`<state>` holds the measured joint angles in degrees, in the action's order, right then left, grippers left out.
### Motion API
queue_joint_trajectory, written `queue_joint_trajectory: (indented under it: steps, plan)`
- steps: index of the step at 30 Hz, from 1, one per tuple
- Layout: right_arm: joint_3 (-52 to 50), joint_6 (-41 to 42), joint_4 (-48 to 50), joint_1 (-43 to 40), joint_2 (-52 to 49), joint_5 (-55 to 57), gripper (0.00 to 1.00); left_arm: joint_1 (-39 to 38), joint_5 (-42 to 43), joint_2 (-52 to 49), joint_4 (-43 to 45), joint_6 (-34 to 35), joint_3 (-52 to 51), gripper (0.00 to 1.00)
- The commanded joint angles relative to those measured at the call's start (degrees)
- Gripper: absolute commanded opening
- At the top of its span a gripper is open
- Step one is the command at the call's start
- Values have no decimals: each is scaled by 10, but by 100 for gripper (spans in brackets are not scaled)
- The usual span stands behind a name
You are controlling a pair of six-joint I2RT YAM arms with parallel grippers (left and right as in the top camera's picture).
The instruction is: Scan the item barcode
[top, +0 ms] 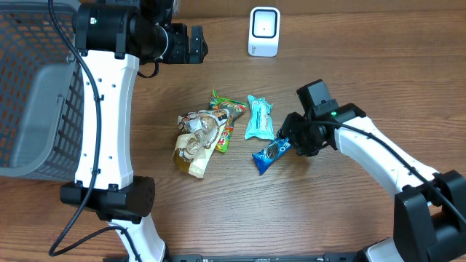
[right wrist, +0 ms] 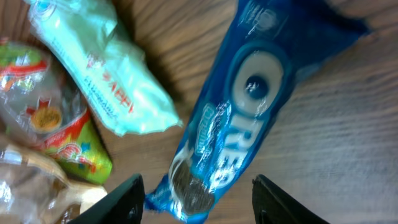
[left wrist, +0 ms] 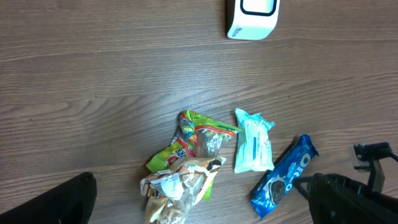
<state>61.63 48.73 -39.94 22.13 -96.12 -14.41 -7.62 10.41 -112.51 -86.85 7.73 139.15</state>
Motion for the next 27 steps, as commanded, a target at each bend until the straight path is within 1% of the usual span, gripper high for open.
queue_joint_trajectory:
  steps: [1, 9, 15, 19, 25, 27]
  plan:
    - [-21, 26, 26, -19, 8, 44, 53, 1, -5, 5, 1, -4, 5, 100]
    - [-25, 25, 33, -54, 3, 97, 44, 1, -5, 5, 1, -4, 5, 100]
    - [-25, 23, 75, -47, -34, 83, 43, 1, -5, 5, 1, -4, 5, 100]
    - [-25, 23, 83, -45, -62, 63, 41, 1, -5, 5, 1, -4, 5, 100]
    - [-25, 22, 67, -45, -66, 62, 32, 1, -5, 5, 1, -4, 5, 100]
    - [-25, 6, 64, -45, -66, 61, 27, 1, -5, 5, 1, -4, 5, 100]
